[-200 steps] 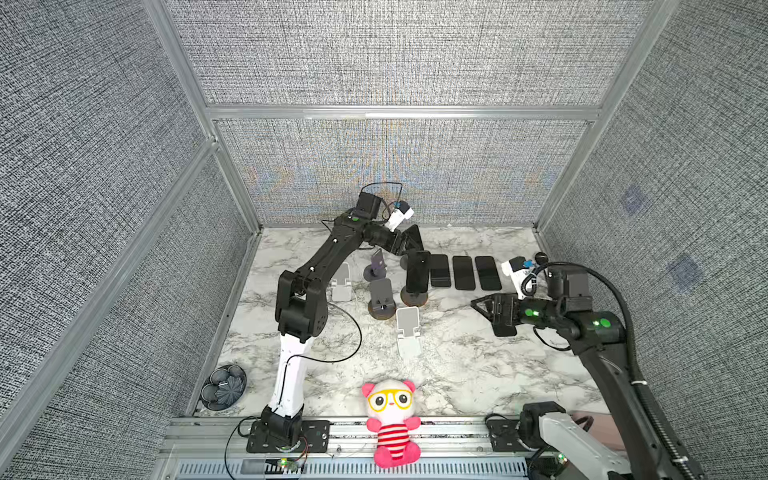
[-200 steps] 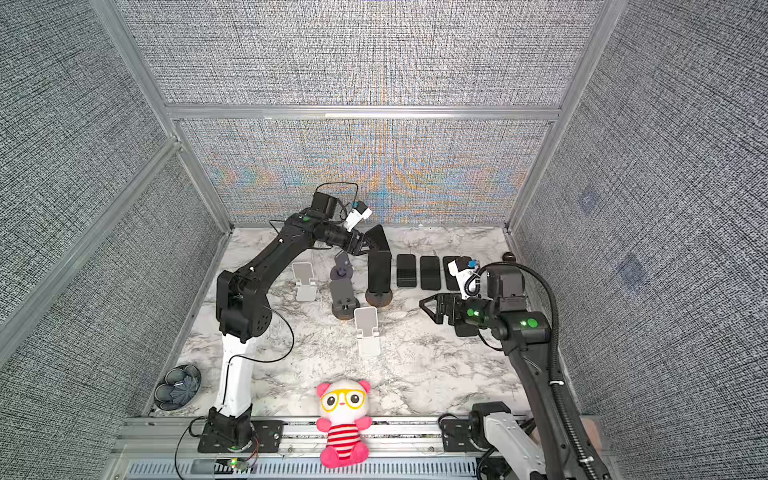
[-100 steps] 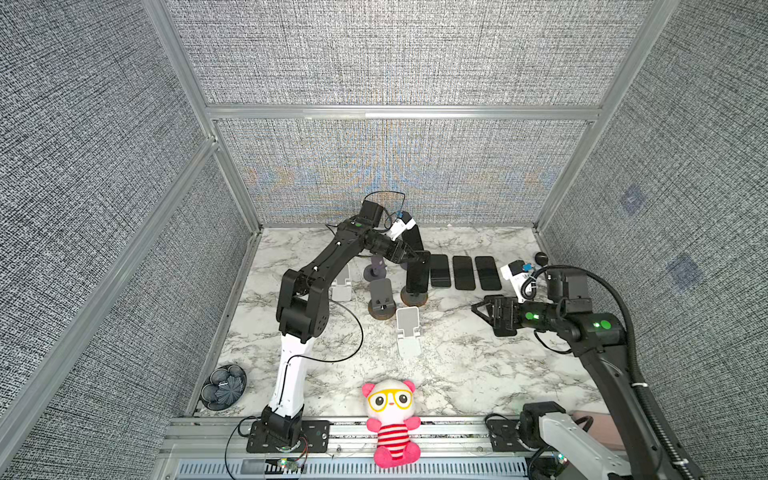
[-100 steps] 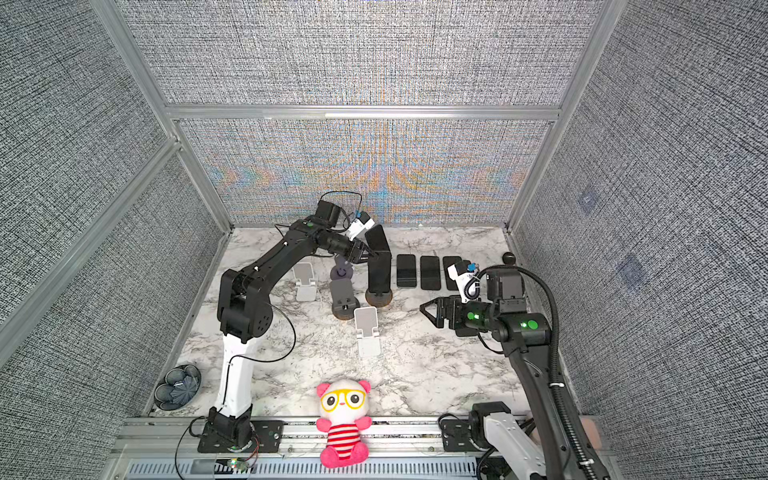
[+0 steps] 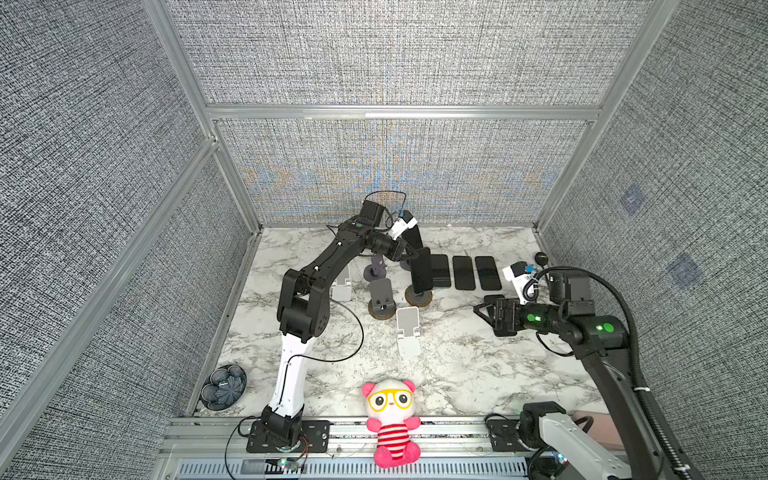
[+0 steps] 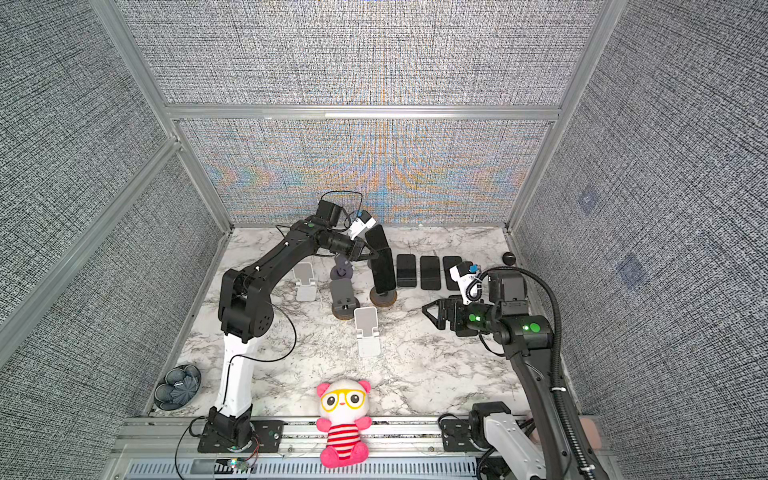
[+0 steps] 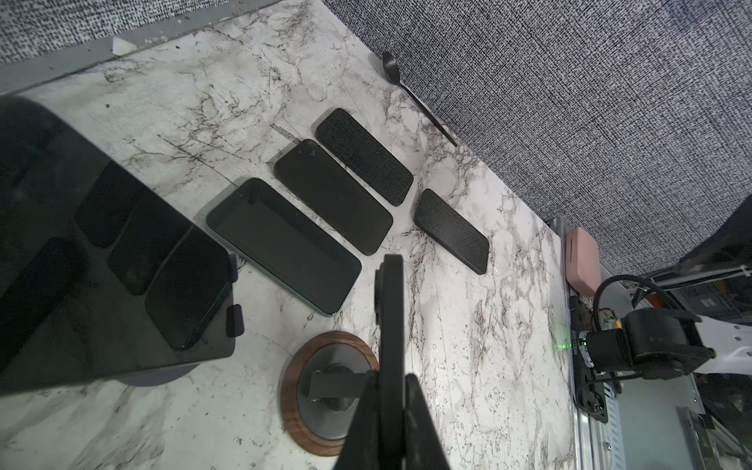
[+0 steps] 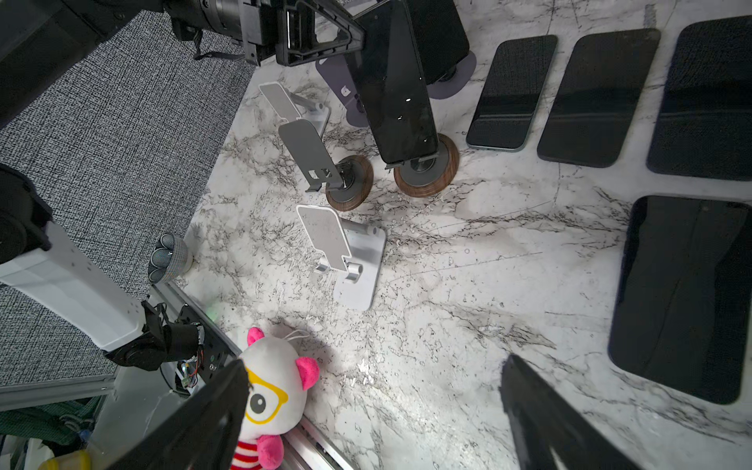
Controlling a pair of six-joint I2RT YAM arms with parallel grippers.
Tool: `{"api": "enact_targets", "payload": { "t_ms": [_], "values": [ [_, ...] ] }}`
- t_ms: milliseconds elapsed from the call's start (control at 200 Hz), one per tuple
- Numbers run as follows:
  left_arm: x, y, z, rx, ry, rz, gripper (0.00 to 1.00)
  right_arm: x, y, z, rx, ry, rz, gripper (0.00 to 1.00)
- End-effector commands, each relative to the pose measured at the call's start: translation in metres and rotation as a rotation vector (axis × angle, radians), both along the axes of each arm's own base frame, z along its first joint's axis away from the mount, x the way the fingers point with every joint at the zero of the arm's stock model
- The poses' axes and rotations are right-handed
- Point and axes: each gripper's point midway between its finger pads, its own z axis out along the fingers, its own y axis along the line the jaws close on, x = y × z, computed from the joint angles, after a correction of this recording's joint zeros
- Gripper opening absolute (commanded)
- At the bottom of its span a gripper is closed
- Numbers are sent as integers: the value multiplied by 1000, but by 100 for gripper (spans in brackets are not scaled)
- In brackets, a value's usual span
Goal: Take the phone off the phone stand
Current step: 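Reach the left gripper to a standing phone while the right gripper draws back, then grasp the standing black phone with the left gripper and lift it off its stand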
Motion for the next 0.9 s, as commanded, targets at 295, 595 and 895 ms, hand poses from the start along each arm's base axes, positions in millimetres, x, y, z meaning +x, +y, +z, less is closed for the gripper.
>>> {"api": "enact_targets", "payload": {
  "t_ms": [295, 595, 895],
  "values": [
    [-1, 1, 37, -53, -44, 18, 0, -3, -8, 5, -36, -40, -27, 91],
    [1, 3, 105, -190, -34, 124, 0, 18, -9, 19, -38, -115, -54, 91],
    [-18, 24, 133, -175, 228, 312, 0, 42, 12, 39, -110, -176, -14, 87]
  ]
}}
